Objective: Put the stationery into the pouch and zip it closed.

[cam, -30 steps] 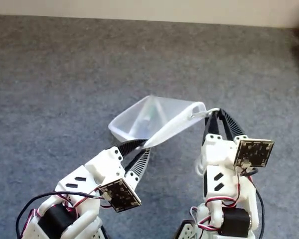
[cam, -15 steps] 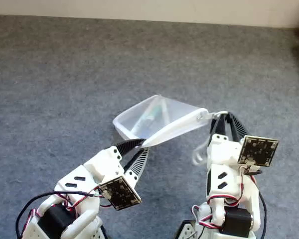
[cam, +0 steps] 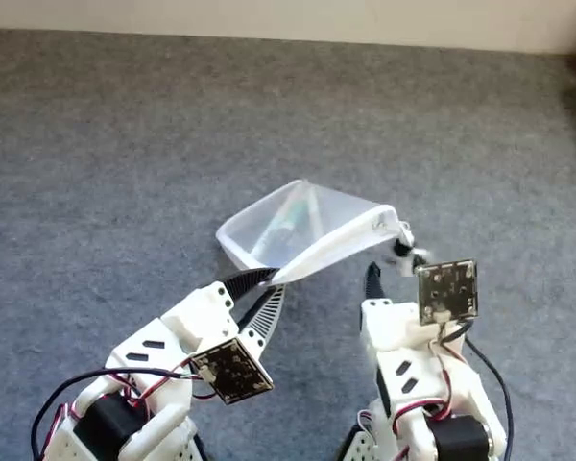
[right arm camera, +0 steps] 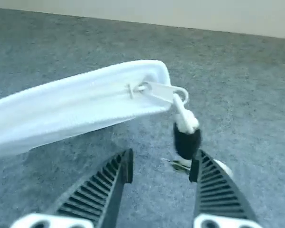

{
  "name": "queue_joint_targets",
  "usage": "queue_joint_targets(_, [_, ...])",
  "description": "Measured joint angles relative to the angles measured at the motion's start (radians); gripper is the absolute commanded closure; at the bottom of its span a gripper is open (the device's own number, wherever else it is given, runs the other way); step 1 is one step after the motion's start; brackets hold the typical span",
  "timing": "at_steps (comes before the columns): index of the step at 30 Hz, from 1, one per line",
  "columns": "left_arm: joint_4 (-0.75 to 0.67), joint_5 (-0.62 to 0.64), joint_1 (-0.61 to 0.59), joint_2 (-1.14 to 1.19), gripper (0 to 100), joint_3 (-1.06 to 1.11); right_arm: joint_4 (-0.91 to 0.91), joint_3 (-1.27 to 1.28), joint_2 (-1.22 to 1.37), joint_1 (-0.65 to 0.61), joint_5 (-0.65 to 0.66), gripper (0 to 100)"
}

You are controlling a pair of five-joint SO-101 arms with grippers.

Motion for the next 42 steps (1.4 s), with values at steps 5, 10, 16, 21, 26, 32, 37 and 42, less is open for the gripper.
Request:
queue_joint_targets(5, [0.0,0.009,0.0,0.003,82,0.002,0.017,-0.015,0.0,-0.052,0.0,80.7])
queue_joint_targets(10, [0.02,0.075,-0.02,0.003,79,0.002,0.092,-0.046,0.002,-0.103,0.0,80.7])
queue_joint_targets(16, [0.213,0.081,-0.02,0.002,79,-0.152,0.127,-0.157,-0.003,-0.13,0.0,80.8])
queue_joint_targets(21, [0.377,0.084,-0.037,0.0,79,-0.308,0.241,-0.284,-0.003,-0.127,0.0,80.8])
queue_joint_targets(26, [0.46,0.084,-0.123,-0.002,79,-0.427,0.322,-0.404,-0.003,-0.13,0.0,80.8])
queue_joint_targets(32, [0.489,0.084,-0.288,-0.002,82,-0.48,0.377,-0.416,-0.003,-0.129,0.0,80.8])
queue_joint_targets(37, [0.503,0.084,-0.443,-0.002,99,-0.473,0.462,-0.416,-0.003,-0.129,0.0,80.8])
queue_joint_targets(42, [0.503,0.084,-0.582,-0.002,98,-0.404,0.489,-0.411,-0.003,-0.129,0.0,80.8])
